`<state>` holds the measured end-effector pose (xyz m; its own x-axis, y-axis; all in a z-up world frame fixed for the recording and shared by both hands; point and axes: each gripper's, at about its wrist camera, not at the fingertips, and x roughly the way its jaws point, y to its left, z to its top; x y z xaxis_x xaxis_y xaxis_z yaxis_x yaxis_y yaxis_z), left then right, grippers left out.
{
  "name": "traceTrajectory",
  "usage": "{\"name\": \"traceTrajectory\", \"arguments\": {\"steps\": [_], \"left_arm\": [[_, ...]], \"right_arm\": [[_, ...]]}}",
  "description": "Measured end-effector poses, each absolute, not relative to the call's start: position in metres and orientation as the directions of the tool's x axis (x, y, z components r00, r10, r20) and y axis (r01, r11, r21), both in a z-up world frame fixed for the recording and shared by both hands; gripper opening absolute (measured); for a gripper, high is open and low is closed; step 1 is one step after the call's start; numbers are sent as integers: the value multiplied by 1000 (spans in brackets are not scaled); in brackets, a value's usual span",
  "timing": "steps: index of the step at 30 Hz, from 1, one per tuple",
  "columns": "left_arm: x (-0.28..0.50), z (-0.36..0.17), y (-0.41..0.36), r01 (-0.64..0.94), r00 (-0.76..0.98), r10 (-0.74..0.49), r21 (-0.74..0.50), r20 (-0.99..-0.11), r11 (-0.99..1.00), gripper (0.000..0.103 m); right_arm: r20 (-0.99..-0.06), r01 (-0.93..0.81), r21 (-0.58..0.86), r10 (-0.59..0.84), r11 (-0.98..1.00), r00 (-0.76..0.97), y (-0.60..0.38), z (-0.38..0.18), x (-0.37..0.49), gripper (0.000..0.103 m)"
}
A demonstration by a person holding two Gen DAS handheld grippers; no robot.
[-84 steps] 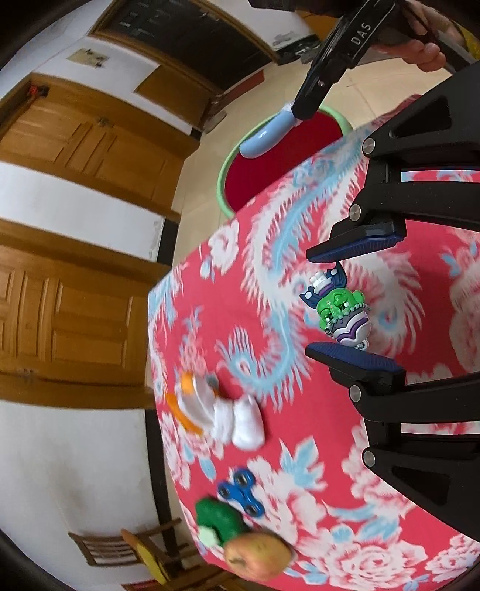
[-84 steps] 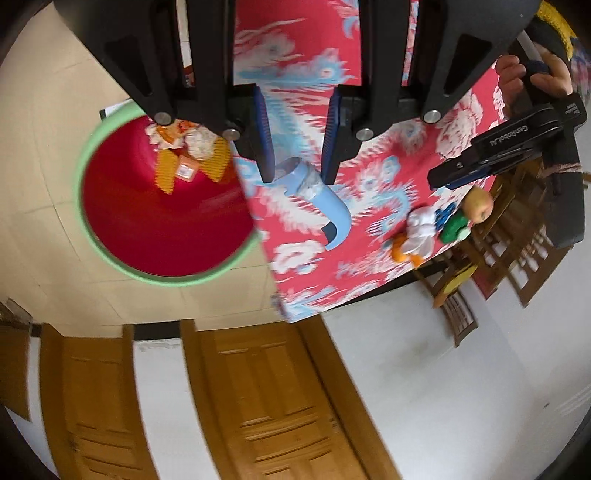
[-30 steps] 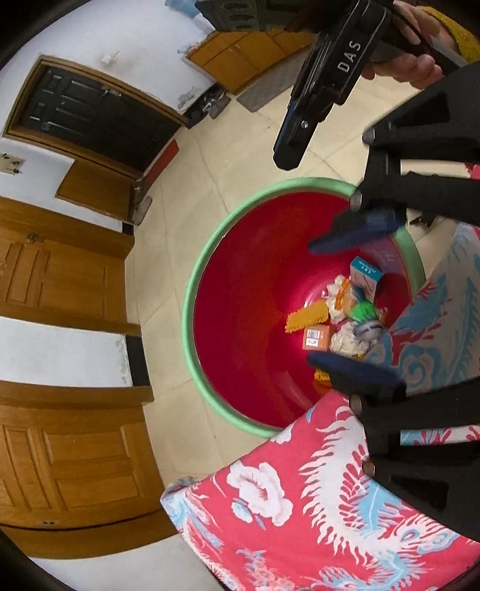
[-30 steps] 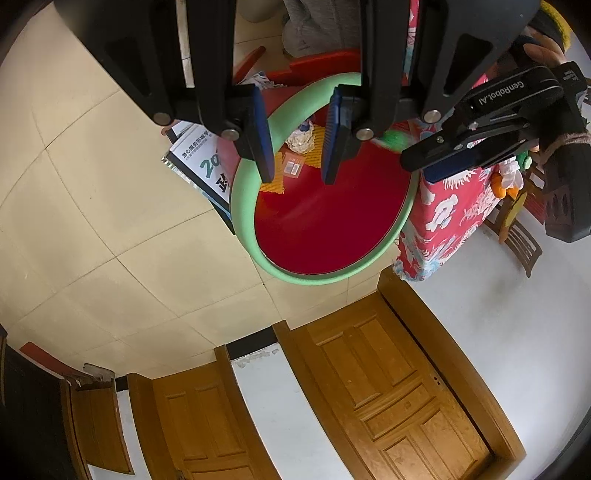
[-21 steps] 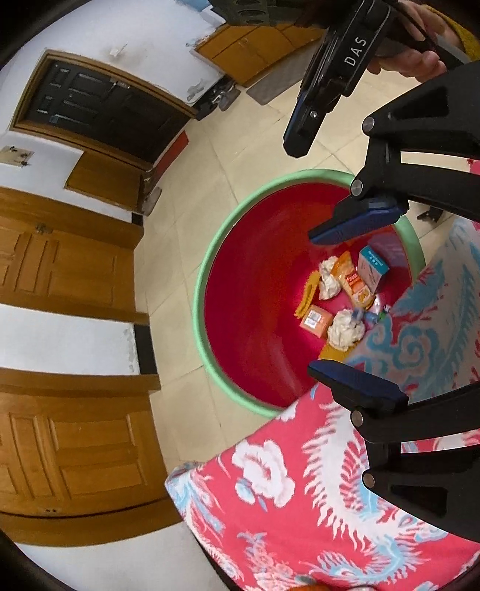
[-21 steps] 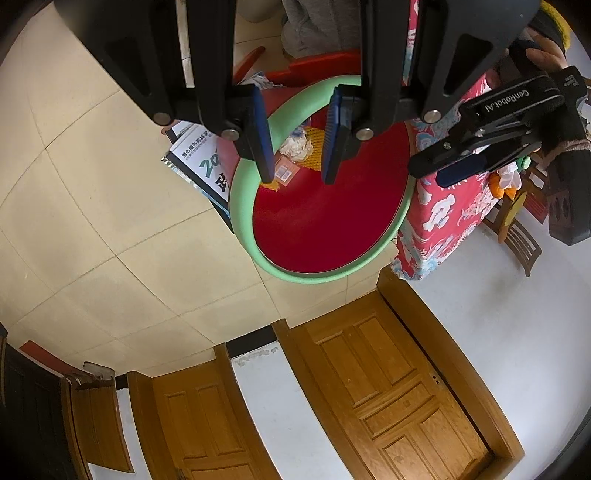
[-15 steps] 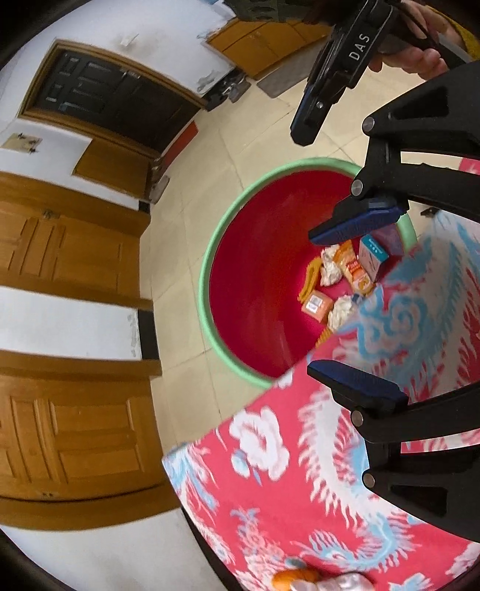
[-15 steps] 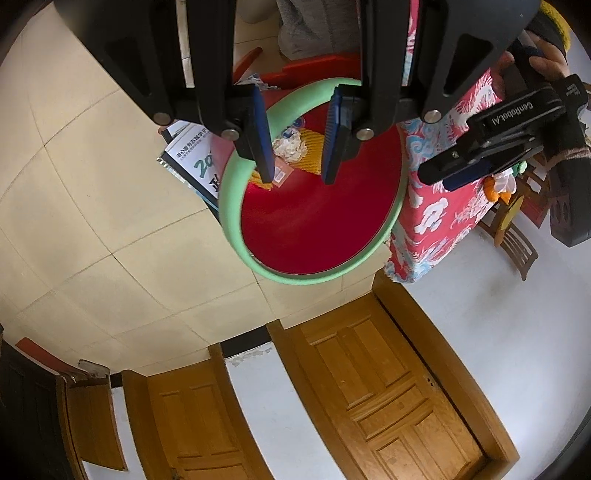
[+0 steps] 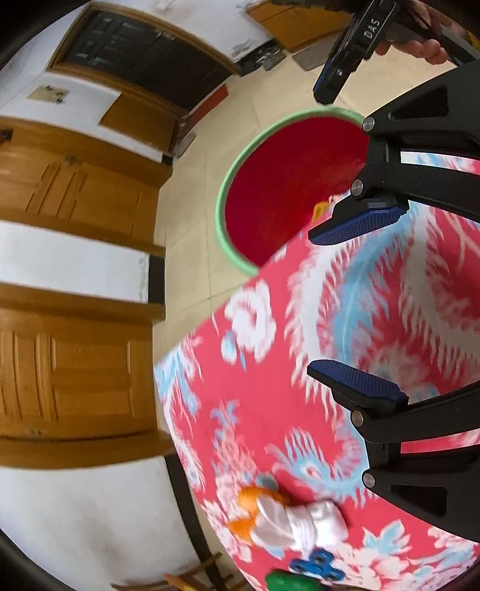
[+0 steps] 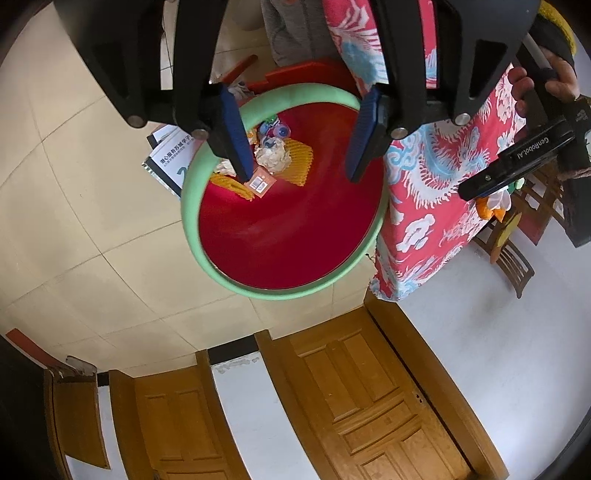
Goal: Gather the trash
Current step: 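Move both tools back over the table toward the white cloth bunny, then grasp the white cloth bunny with the left tool and lift it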
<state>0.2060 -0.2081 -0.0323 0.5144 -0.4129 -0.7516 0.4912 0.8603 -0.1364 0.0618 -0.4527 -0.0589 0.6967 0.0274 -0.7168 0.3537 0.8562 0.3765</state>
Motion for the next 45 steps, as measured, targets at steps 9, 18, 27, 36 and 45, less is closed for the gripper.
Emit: {"name": "traceTrajectory", "arguments": {"steps": [9, 18, 27, 36, 45], "left_arm": [[225, -29, -149, 369, 579, -325, -115, -748, 922, 66], [248, -33, -102, 273, 612, -242, -86, -753, 958, 66], [273, -48, -72, 182, 619, -179, -81, -765, 980, 66], [286, -68, -63, 161, 581, -183, -108, -793, 981, 66], [282, -70, -51, 169, 583, -266, -206, -768, 964, 42]], "right_arm": [[-721, 337, 369, 38, 866, 691, -436, -56, 73, 61], [-731, 329, 354, 39, 875, 682, -425, -54, 82, 61], [-745, 319, 338, 44, 885, 666, -412, -53, 93, 61], [-751, 290, 318, 53, 903, 658, -395, -48, 107, 61], [-754, 243, 310, 82, 919, 651, -374, -44, 121, 61]]}}
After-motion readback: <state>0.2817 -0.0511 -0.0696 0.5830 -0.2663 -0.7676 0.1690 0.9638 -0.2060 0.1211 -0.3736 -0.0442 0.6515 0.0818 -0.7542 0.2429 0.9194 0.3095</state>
